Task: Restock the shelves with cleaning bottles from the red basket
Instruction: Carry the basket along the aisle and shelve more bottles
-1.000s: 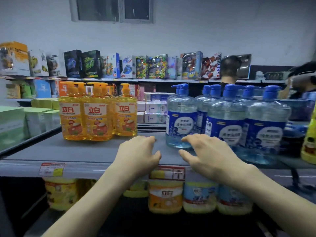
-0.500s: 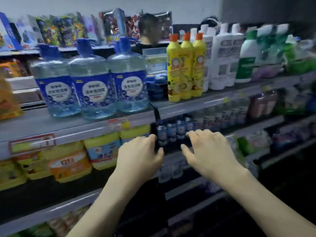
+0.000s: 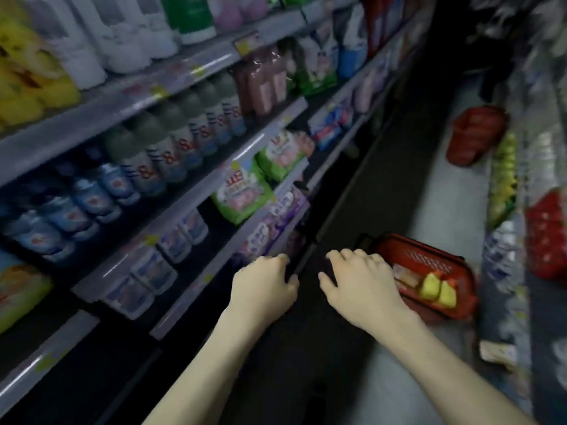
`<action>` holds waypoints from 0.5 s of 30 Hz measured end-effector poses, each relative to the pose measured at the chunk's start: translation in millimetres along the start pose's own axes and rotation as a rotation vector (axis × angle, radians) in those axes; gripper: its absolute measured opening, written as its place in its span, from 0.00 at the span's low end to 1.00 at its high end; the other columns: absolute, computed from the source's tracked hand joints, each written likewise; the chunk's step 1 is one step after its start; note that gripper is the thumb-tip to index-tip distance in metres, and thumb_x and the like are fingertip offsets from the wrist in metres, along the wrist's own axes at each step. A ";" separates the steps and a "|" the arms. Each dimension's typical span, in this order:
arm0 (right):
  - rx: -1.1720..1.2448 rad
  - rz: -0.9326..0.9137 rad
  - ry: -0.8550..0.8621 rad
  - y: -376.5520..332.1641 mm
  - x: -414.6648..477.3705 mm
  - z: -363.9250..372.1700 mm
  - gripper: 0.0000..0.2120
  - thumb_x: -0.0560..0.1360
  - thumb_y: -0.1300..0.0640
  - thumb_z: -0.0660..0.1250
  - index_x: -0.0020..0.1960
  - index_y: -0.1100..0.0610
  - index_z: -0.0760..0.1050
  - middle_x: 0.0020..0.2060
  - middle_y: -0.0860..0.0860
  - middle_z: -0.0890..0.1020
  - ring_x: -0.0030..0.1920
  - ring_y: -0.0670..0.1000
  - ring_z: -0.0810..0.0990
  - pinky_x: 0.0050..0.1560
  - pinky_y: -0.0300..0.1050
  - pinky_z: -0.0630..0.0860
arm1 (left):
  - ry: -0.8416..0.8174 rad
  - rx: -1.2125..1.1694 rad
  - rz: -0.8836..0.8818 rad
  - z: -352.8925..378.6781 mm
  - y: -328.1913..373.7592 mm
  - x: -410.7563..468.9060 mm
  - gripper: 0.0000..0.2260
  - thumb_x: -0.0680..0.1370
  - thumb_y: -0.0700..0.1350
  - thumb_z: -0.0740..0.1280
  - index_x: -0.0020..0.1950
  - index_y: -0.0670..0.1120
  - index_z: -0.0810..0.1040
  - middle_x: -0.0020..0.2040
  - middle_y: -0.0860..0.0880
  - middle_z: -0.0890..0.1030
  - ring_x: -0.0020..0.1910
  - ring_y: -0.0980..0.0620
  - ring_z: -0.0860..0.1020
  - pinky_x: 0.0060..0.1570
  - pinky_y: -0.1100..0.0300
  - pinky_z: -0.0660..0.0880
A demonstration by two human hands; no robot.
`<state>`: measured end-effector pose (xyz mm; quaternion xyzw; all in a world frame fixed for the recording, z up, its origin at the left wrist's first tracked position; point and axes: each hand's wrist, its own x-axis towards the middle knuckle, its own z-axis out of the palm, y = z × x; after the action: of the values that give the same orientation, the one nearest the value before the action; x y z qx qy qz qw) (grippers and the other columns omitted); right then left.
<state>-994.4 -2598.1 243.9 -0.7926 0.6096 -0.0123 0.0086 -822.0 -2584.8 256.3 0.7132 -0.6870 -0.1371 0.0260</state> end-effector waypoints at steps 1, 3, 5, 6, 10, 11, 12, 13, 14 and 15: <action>-0.009 0.049 -0.006 12.2 1.9 6.5 0.19 0.78 0.40 0.62 0.55 0.52 0.83 0.45 0.51 0.85 0.47 0.57 0.85 0.47 0.53 0.78 | -0.020 0.002 0.038 6.4 10.6 12.0 0.14 0.82 0.56 0.62 0.63 0.51 0.77 0.55 0.50 0.83 0.57 0.44 0.82 0.49 0.53 0.76; -0.004 0.138 -0.034 36.5 4.0 18.4 0.19 0.76 0.41 0.61 0.52 0.52 0.83 0.42 0.51 0.85 0.44 0.57 0.85 0.45 0.53 0.78 | -0.046 -0.006 0.100 17.6 29.2 34.5 0.19 0.83 0.56 0.62 0.73 0.53 0.75 0.60 0.50 0.83 0.61 0.46 0.81 0.53 0.52 0.77; 0.018 0.212 -0.057 59.2 2.9 29.1 0.18 0.75 0.41 0.61 0.51 0.53 0.83 0.42 0.51 0.85 0.44 0.57 0.85 0.45 0.53 0.79 | -0.078 -0.015 0.139 29.7 44.8 54.0 0.21 0.84 0.57 0.62 0.76 0.54 0.73 0.63 0.51 0.82 0.63 0.47 0.80 0.55 0.52 0.77; 0.025 0.249 -0.070 69.8 0.9 34.9 0.18 0.75 0.41 0.62 0.51 0.53 0.83 0.42 0.51 0.85 0.44 0.58 0.85 0.46 0.53 0.79 | -0.101 -0.012 0.156 36.8 51.8 62.4 0.21 0.84 0.57 0.62 0.76 0.54 0.73 0.63 0.52 0.82 0.64 0.47 0.80 0.56 0.52 0.76; 0.037 0.399 -0.156 109.3 -5.6 59.2 0.18 0.74 0.41 0.62 0.51 0.51 0.82 0.43 0.51 0.85 0.46 0.57 0.85 0.45 0.53 0.79 | -0.195 0.000 0.239 68.8 80.9 93.7 0.21 0.83 0.57 0.63 0.75 0.55 0.74 0.62 0.52 0.82 0.62 0.47 0.81 0.58 0.52 0.78; 0.051 0.429 -0.176 118.8 -7.5 64.4 0.17 0.74 0.41 0.61 0.50 0.51 0.82 0.42 0.51 0.85 0.45 0.57 0.85 0.45 0.54 0.79 | -0.226 0.011 0.264 77.5 89.2 101.4 0.21 0.83 0.57 0.63 0.75 0.55 0.74 0.62 0.52 0.82 0.62 0.47 0.81 0.58 0.52 0.78; 0.070 0.456 -0.197 128.0 -9.9 68.6 0.18 0.74 0.41 0.61 0.50 0.52 0.81 0.43 0.52 0.85 0.46 0.58 0.86 0.45 0.54 0.80 | -0.255 0.025 0.289 85.8 98.4 108.4 0.21 0.83 0.57 0.63 0.75 0.55 0.74 0.62 0.52 0.82 0.61 0.47 0.82 0.57 0.52 0.78; 0.088 0.476 -0.219 136.9 -12.9 73.9 0.19 0.74 0.41 0.59 0.52 0.52 0.82 0.45 0.52 0.86 0.48 0.58 0.86 0.48 0.54 0.80 | -0.281 0.037 0.314 94.0 108.1 114.8 0.20 0.83 0.57 0.63 0.75 0.54 0.74 0.61 0.51 0.82 0.61 0.46 0.82 0.57 0.52 0.78; 0.101 0.491 -0.247 145.3 -15.8 79.3 0.22 0.75 0.41 0.57 0.56 0.52 0.82 0.49 0.51 0.86 0.52 0.57 0.85 0.51 0.53 0.80 | -0.302 0.044 0.336 101.8 117.9 120.5 0.20 0.83 0.57 0.63 0.74 0.54 0.74 0.60 0.51 0.83 0.60 0.46 0.82 0.56 0.52 0.78; 0.112 0.503 -0.268 153.6 -18.2 84.3 0.24 0.76 0.40 0.55 0.59 0.51 0.81 0.53 0.51 0.86 0.55 0.56 0.85 0.55 0.52 0.79 | -0.320 0.051 0.353 109.9 127.9 125.8 0.20 0.83 0.56 0.63 0.74 0.53 0.75 0.60 0.51 0.83 0.60 0.46 0.82 0.56 0.53 0.78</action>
<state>-1144.9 -2620.0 155.2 -0.6095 0.7787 0.0615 0.1355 -969.4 -2699.3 159.5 0.5516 -0.7996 -0.2243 -0.0777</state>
